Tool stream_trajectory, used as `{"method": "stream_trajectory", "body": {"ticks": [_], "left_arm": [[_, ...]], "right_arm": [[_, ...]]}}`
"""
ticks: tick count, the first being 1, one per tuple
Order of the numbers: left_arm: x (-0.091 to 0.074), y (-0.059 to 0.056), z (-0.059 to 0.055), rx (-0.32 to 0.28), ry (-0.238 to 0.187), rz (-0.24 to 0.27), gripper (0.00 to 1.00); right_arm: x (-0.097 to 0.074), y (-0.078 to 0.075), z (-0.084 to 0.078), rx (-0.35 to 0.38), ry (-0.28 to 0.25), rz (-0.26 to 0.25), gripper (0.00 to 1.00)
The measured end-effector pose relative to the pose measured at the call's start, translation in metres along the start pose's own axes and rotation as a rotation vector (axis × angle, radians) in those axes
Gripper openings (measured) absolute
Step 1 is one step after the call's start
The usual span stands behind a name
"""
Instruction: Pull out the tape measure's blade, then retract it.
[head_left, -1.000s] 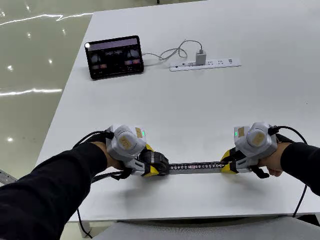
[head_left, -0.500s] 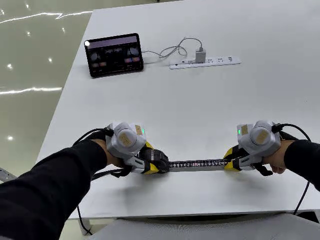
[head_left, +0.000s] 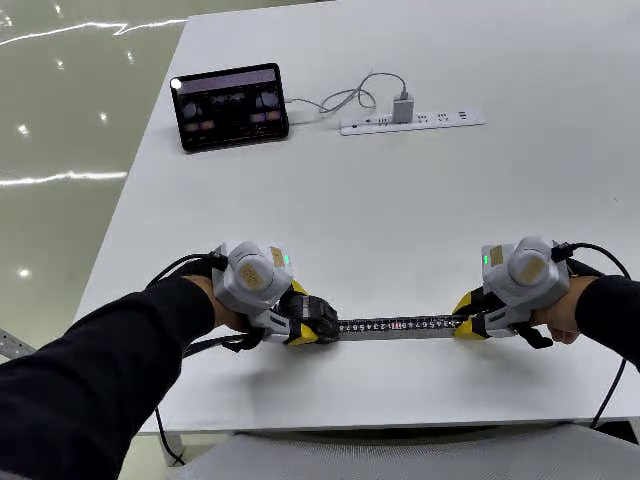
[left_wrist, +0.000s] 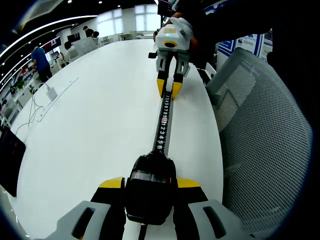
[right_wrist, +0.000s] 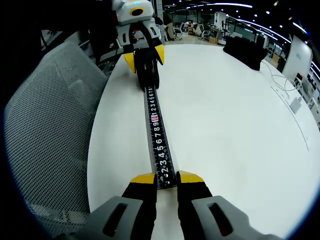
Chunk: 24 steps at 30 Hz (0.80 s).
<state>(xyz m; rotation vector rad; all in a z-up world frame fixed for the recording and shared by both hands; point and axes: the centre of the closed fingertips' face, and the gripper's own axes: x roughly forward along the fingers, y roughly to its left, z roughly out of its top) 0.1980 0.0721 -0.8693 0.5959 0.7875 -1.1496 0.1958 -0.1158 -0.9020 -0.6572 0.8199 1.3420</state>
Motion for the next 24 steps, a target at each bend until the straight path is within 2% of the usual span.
{"method": "stream_trajectory", "body": {"ticks": [24], "left_arm": [[0.0013,0.0004,0.0014,-0.008,-0.006,0.001,0.32]], "right_arm": [[-0.0088,-0.002,-0.0093,0.008,0.002,0.001,0.1]]}}
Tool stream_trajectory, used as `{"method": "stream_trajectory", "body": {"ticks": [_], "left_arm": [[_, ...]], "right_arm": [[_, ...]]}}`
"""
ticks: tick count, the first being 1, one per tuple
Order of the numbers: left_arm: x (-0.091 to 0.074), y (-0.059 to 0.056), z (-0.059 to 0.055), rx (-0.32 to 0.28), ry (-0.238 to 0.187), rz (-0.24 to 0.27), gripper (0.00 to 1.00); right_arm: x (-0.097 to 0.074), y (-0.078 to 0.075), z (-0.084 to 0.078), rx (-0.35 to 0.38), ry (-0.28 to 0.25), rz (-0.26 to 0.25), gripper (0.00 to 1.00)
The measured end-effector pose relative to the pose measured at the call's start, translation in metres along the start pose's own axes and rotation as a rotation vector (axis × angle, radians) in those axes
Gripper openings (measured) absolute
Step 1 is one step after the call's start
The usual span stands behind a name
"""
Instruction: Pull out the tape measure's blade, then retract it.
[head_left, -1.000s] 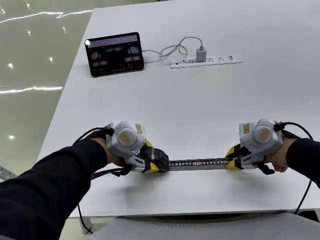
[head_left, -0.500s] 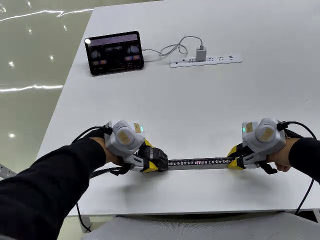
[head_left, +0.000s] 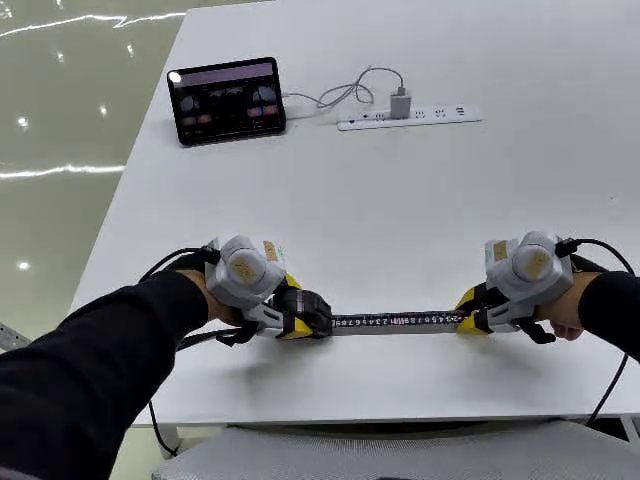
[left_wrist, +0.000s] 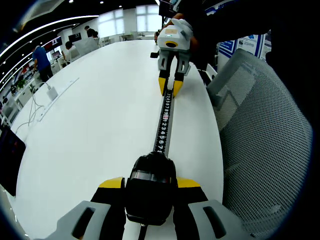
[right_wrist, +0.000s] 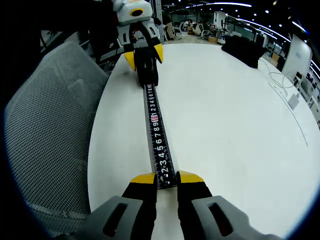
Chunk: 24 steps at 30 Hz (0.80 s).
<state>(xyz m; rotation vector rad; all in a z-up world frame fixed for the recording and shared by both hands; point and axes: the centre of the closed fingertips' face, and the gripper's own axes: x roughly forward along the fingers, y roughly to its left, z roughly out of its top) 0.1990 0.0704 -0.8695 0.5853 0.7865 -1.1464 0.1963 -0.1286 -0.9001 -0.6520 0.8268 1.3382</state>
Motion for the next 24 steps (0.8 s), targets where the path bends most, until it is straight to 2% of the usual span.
{"method": "stream_trajectory", "body": {"ticks": [24], "left_arm": [[0.0,-0.001,0.0,-0.009,-0.002,0.003,0.32]], "right_arm": [[-0.007,0.0,-0.01,0.016,0.002,-0.007,0.1]]}}
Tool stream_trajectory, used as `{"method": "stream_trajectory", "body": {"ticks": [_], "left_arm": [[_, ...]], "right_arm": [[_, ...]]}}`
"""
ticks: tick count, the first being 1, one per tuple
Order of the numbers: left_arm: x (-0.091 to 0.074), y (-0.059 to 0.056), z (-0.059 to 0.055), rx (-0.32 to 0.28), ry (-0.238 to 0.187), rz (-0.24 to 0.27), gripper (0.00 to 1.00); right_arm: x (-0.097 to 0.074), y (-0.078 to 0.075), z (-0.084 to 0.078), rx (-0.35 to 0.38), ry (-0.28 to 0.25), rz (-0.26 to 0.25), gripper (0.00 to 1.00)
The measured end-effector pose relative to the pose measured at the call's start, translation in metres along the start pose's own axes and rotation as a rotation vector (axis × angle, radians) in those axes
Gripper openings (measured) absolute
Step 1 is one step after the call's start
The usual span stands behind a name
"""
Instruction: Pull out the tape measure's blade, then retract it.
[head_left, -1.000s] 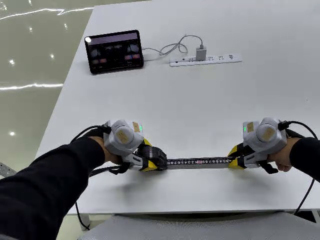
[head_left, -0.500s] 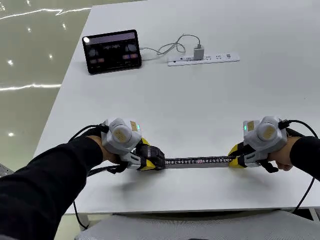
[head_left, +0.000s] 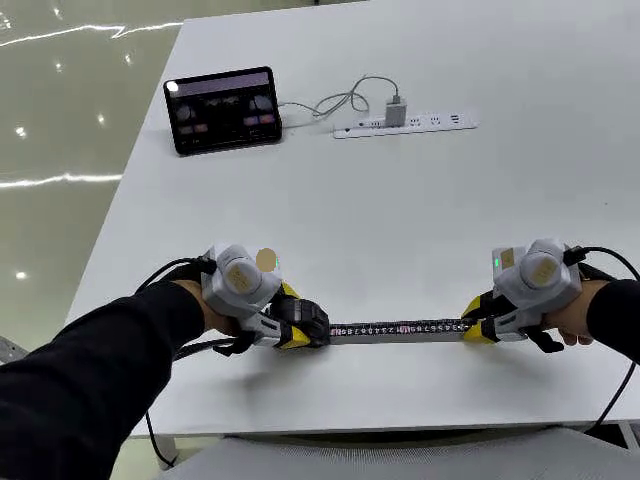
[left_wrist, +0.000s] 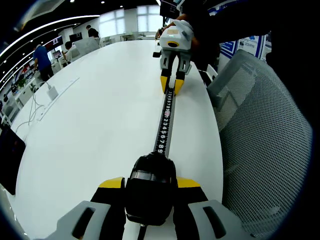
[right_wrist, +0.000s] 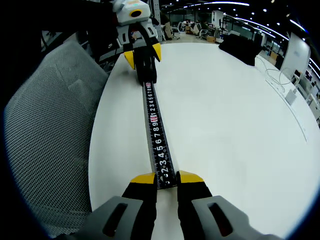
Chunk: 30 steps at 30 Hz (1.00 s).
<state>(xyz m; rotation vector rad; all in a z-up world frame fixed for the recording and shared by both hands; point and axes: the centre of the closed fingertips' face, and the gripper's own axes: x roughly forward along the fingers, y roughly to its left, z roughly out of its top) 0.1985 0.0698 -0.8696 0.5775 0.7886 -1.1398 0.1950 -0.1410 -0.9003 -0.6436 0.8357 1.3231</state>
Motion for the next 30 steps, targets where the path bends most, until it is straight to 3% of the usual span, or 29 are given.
{"method": "stream_trajectory", "body": {"ticks": [30], "left_arm": [[0.001,-0.001,0.001,-0.004,-0.001,-0.003,0.33]], "right_arm": [[-0.011,-0.005,-0.018,0.012,0.014,-0.007,0.1]]}}
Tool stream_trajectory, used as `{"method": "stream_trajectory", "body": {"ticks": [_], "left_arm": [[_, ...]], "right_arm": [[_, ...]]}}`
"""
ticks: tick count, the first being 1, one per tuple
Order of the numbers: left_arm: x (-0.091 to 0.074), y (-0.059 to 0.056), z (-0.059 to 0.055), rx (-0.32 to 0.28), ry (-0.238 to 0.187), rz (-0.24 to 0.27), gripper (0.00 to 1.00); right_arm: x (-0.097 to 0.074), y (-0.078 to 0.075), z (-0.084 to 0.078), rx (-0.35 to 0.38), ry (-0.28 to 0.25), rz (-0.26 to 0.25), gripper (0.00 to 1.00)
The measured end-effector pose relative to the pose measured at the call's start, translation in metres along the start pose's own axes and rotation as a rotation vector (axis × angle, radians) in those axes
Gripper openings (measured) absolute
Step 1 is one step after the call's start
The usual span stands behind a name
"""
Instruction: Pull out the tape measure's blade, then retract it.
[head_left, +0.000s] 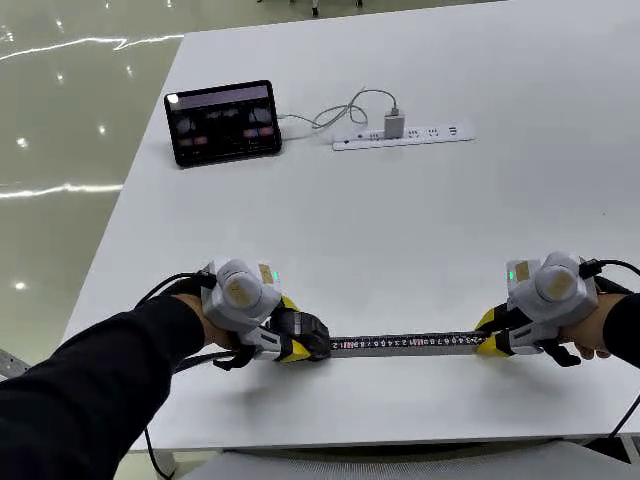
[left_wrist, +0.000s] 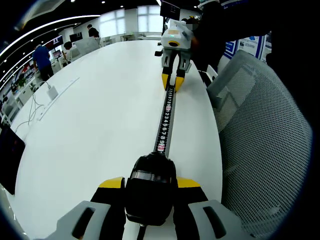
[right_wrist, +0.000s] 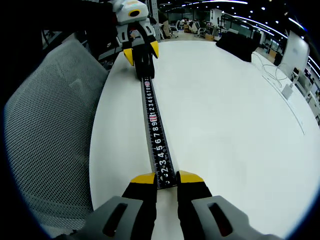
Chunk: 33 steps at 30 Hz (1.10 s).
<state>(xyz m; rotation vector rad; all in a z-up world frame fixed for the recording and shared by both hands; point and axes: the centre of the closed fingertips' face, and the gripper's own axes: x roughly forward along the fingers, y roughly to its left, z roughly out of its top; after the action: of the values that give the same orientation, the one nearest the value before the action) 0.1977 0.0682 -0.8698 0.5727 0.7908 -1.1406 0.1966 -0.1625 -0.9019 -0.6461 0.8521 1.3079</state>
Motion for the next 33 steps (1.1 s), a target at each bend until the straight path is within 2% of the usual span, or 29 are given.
{"method": "stream_trajectory", "body": {"ticks": [15,33], "left_arm": [[0.0,-0.001,0.0,0.0,0.001,0.001,0.33],[0.0,-0.001,0.0,-0.003,-0.001,0.003,0.33]], "right_arm": [[-0.008,0.003,-0.005,0.006,0.006,-0.005,0.1],[-0.01,0.003,-0.01,0.004,0.011,-0.015,0.1]]}}
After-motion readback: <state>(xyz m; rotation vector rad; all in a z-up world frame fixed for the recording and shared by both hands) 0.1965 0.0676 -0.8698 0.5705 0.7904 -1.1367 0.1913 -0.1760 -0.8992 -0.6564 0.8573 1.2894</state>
